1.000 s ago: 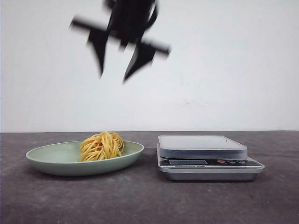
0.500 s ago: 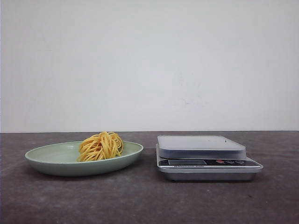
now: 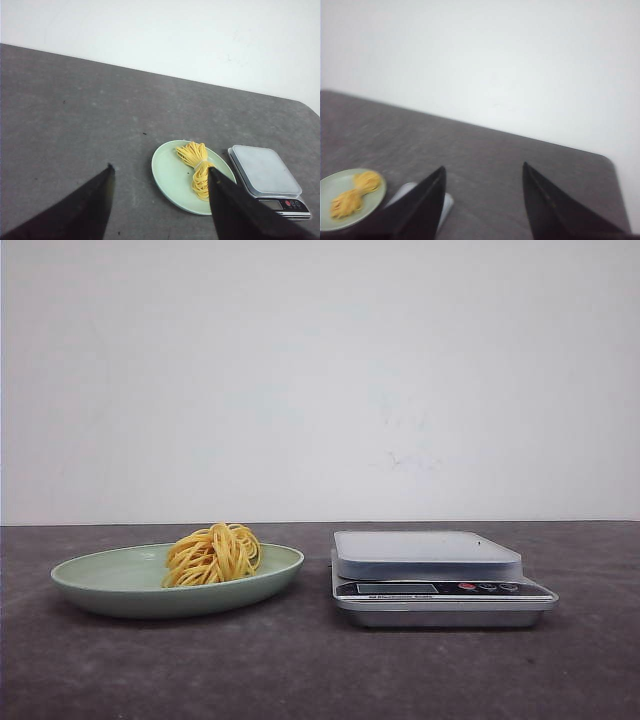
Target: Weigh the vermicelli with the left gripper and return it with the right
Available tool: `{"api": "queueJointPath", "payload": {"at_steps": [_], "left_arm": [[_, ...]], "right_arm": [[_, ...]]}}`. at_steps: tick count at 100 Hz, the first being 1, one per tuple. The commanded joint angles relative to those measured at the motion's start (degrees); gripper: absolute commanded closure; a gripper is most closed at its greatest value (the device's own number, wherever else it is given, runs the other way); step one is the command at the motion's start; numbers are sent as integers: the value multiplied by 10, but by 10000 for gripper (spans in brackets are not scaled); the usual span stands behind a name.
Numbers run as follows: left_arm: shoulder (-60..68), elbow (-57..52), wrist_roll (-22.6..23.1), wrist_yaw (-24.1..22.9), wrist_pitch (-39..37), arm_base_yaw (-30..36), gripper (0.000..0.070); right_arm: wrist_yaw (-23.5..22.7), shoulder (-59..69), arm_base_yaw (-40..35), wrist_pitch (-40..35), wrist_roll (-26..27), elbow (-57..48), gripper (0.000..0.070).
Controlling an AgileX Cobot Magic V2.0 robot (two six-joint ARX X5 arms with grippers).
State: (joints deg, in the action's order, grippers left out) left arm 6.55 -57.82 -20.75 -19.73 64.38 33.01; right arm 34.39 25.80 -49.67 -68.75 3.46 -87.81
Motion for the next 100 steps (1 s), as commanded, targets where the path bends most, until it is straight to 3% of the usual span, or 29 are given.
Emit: {"api": "queueJointPath", "payload": {"at_steps": [1, 14, 31, 56, 71, 76, 81, 83, 100], "left_arm": [[1, -6, 5, -4, -10, 2, 351], [1, -6, 3, -4, -14, 2, 351], [1, -3, 2, -4, -19, 2, 351], [1, 52, 4, -4, -86, 2, 351], [1, 98, 8, -4, -125, 2, 355], [1, 106, 10, -4, -132, 2, 429], [1, 110, 16, -4, -133, 2, 630], [1, 110, 21, -4, -133, 2, 700], [1, 111, 32, -20, -134, 2, 691]], "right_arm": [[0, -36, 11, 1, 16, 31, 398], [-47, -121, 73, 21, 39, 128, 398], [-182, -200, 185, 99, 52, 250, 398], [-392, -223, 339, 227, 87, 383, 398], [-440, -223, 400, 287, 102, 439, 414], [-442, -223, 411, 297, 103, 449, 520], [-443, -223, 417, 303, 101, 455, 700], [-445, -223, 419, 307, 100, 456, 700], [-449, -223, 421, 314, 101, 457, 694]]}}
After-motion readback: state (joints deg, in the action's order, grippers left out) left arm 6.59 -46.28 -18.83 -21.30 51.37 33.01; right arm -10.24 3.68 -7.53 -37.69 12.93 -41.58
